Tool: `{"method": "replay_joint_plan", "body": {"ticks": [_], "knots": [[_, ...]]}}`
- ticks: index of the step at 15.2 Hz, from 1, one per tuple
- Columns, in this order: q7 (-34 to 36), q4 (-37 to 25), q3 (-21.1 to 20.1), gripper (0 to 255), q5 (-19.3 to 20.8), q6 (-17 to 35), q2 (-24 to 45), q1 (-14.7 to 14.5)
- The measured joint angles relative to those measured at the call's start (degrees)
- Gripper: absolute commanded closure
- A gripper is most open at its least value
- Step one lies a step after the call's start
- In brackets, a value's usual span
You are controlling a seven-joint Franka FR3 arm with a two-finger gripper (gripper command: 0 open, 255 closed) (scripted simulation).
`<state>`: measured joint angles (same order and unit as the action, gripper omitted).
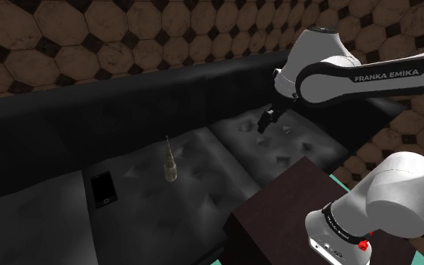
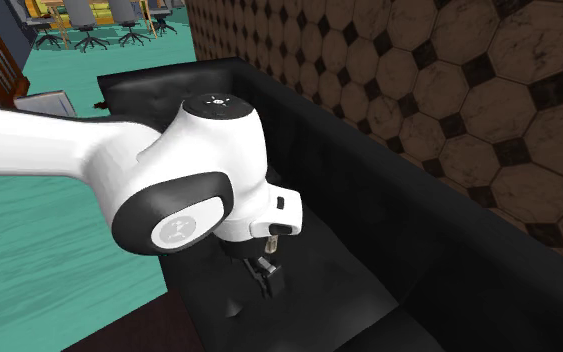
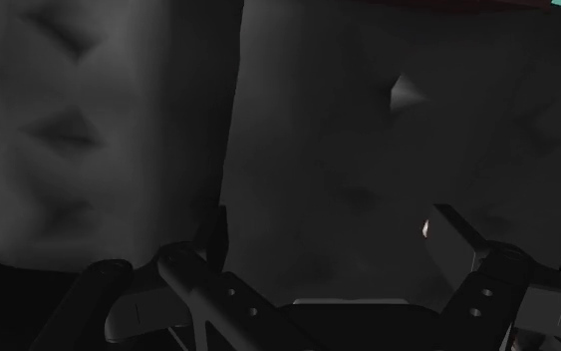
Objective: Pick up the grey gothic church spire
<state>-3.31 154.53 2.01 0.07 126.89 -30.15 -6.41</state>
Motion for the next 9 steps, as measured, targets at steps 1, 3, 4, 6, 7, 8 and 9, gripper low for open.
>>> {"method": "replay_joint_plan", "body": {"ticks": [1,3,4,6,7,8,9], "knots": [[-0.31,0.66,-0.24,0,-0.39,2.74,1.44,-0.67],[-1.48,1.30,-0.32,0,-1.03,8.96,5.67,-1.78],[-1.94,1.41,-0.49,0,-1.45,11.57,7.47,-2.43],[-3.30,1.30,-0.54,0,-2.28,17.32,11.99,-3.60],[-4.08,1.12,-0.57,0,-2.83,20.32,14.55,-4.23],[-4.84,0.53,-0.64,0,-3.39,22.88,16.98,-4.87],[-5.38,0.37,-0.93,0,-4.08,25.85,19.48,-5.65]]}}
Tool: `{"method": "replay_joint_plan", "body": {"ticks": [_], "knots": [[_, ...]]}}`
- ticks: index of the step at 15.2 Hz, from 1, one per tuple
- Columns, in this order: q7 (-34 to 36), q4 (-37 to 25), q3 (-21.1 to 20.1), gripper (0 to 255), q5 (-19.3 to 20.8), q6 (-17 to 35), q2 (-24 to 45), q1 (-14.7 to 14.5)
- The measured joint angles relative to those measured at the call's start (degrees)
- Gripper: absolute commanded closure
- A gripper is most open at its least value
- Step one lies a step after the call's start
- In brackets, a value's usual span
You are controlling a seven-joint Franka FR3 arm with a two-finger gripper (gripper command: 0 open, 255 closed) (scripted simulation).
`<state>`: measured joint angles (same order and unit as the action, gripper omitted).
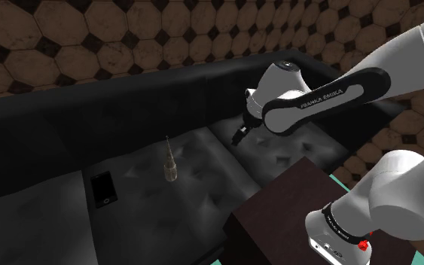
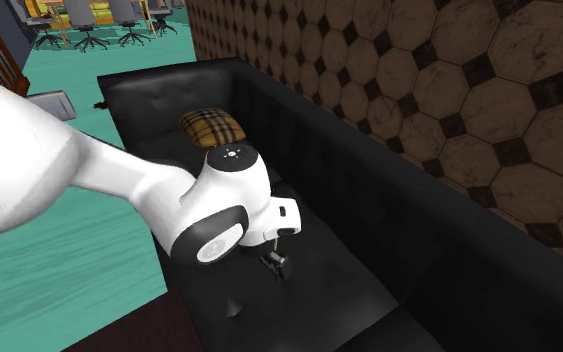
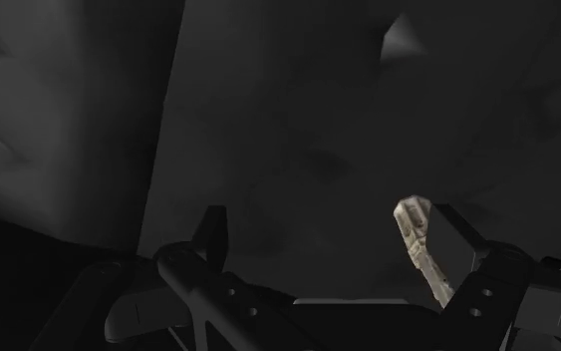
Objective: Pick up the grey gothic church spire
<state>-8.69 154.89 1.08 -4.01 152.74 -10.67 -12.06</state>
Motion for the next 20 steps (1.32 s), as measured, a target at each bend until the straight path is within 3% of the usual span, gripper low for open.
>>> {"method": "replay_joint_plan", "body": {"ticks": [7,12,20], "knots": [[-7.44,-5.02,-2.55,0,-7.01,16.03,16.28,-3.65],[-13.60,-11.25,-7.57,0,-11.05,25.37,28.42,-2.13],[-16.33,-24.76,-10.19,0,-8.48,35.44,46.62,-4.23]]}}
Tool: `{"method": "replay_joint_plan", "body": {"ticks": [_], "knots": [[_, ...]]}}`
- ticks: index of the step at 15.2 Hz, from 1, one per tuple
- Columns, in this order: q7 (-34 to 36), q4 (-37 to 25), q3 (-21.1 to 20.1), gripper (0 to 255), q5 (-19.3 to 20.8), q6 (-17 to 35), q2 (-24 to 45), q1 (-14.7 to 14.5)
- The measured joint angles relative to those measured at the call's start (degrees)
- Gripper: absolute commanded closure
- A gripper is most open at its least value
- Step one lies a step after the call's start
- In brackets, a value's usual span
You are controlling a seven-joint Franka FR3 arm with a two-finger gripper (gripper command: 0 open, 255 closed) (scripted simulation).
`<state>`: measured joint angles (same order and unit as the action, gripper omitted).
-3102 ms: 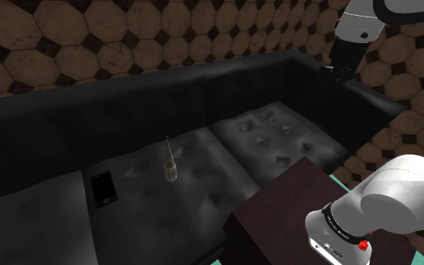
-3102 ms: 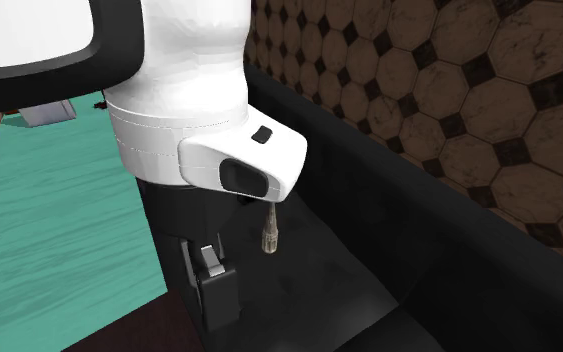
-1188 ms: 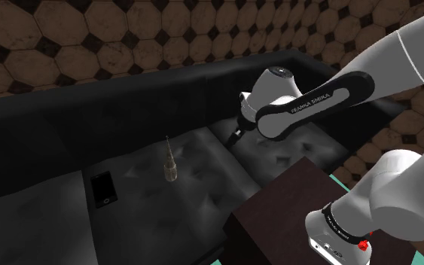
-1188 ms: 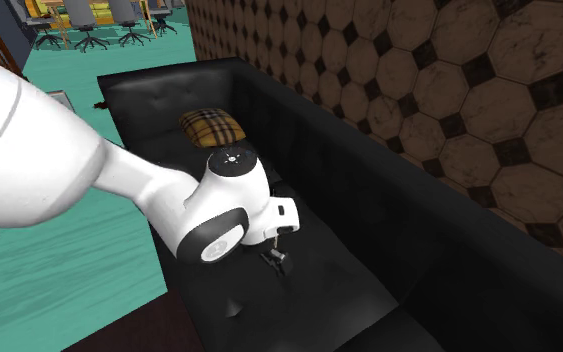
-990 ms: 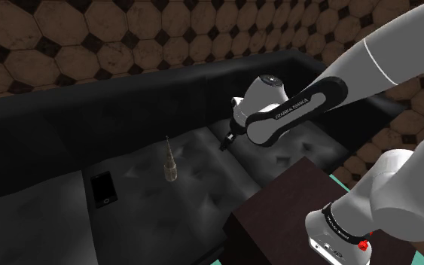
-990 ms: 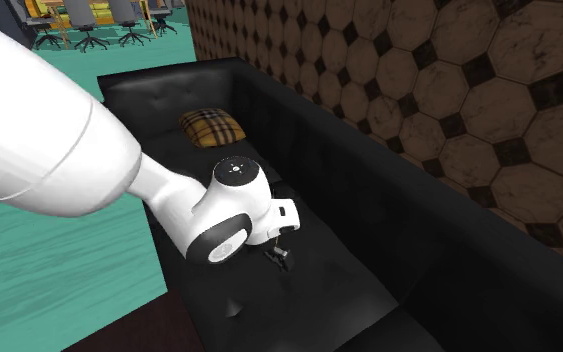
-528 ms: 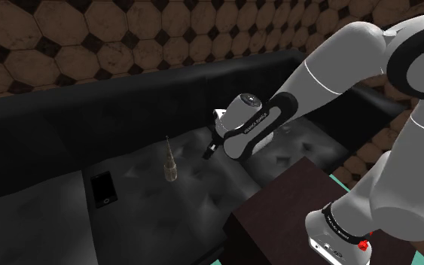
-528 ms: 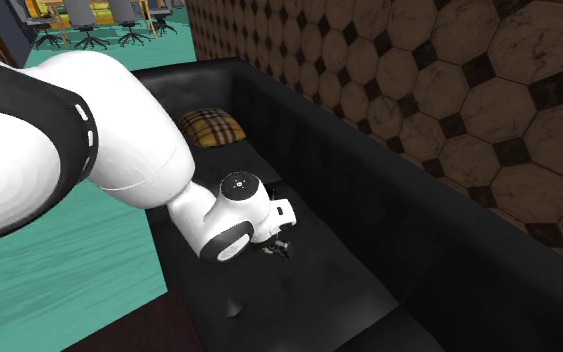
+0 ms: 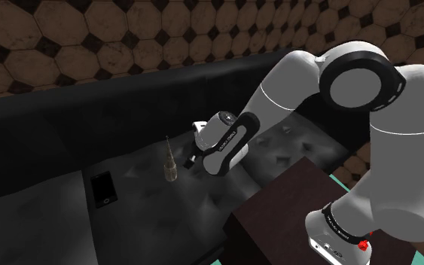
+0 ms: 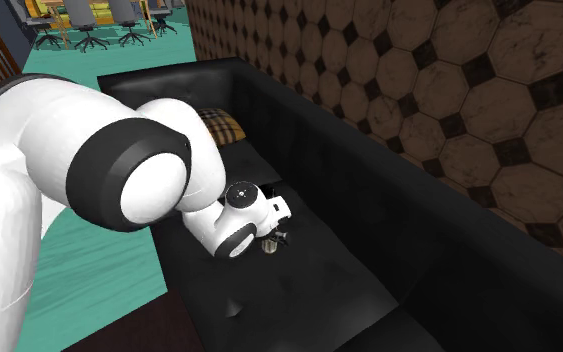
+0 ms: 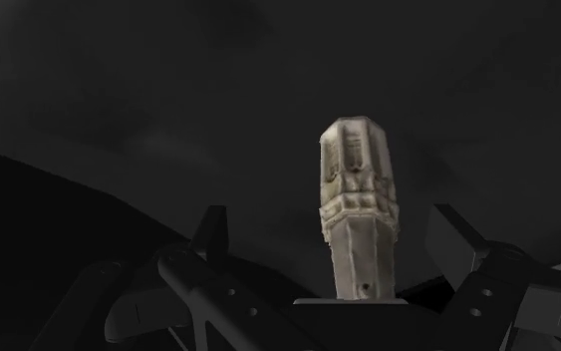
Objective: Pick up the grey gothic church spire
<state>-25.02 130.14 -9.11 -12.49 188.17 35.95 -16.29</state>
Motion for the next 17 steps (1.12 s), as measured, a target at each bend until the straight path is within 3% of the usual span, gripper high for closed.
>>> {"method": "replay_joint_plan", "body": {"ticks": [6,14,15,17], "knots": [[-1.70,-12.06,0.12,0,2.24,3.17,11.59,-3.37],[-2.27,-17.60,0.12,0,3.14,5.38,18.90,-3.71],[-2.30,-17.77,0.10,255,3.20,5.54,19.23,-3.66],[-2.33,-17.89,0.06,255,3.25,5.67,19.46,-3.62]]}}
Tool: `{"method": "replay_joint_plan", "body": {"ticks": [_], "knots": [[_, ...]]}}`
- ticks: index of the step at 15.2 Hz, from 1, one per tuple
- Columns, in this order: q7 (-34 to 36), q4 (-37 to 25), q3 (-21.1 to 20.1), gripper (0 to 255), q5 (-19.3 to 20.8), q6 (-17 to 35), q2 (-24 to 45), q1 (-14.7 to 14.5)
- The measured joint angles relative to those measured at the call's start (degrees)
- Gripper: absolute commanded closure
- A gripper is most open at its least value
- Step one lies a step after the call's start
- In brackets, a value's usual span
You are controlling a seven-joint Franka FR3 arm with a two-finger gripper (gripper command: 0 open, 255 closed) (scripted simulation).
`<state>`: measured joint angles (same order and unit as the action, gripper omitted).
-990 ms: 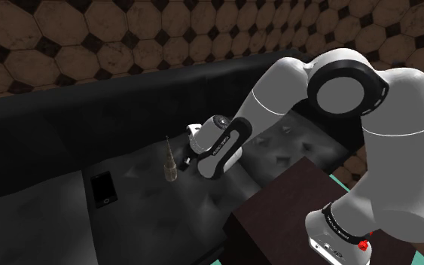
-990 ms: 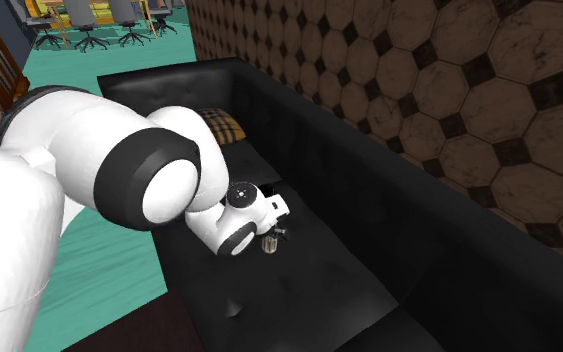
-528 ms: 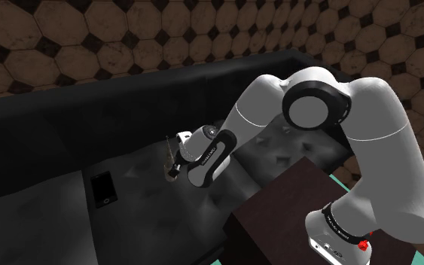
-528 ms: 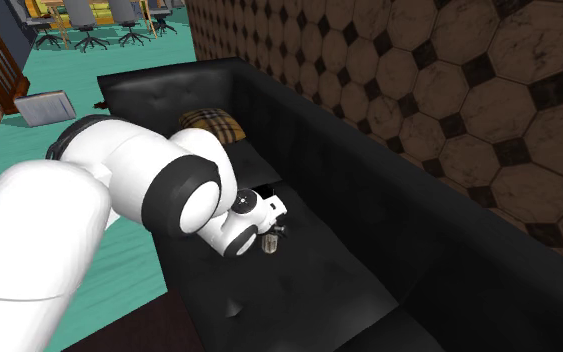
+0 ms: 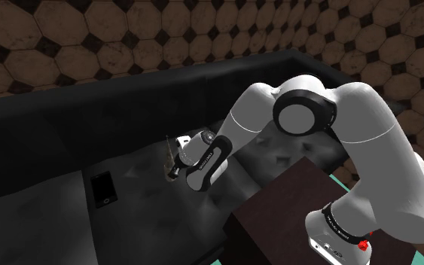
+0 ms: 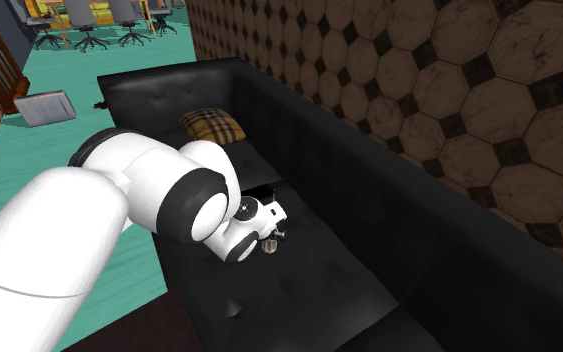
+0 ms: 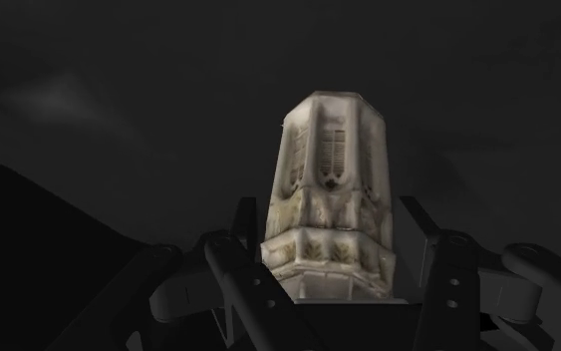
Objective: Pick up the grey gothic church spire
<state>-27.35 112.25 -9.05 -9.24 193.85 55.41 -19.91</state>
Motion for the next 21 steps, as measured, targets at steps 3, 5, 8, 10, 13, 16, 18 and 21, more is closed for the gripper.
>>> {"method": "replay_joint_plan", "body": {"ticks": [3,5,8,10,13,16,18,21], "knots": [[-0.01,-0.06,-0.04,255,0.03,0.05,0.05,0.00],[-0.02,-0.06,-0.08,255,0.06,0.08,0.06,0.02],[0.00,0.02,-0.07,255,0.03,0.08,0.01,-0.02],[0.07,0.78,0.01,255,-0.13,-0.33,-1.10,-0.04],[0.23,2.26,0.09,255,-0.43,-1.19,-3.47,-0.19],[0.31,3.71,0.08,255,-0.60,-2.01,-5.75,-0.10],[0.45,4.91,0.13,255,-0.84,-2.60,-7.56,-0.24],[0.53,6.01,0.20,255,-1.00,-3.86,-9.91,-0.20]]}}
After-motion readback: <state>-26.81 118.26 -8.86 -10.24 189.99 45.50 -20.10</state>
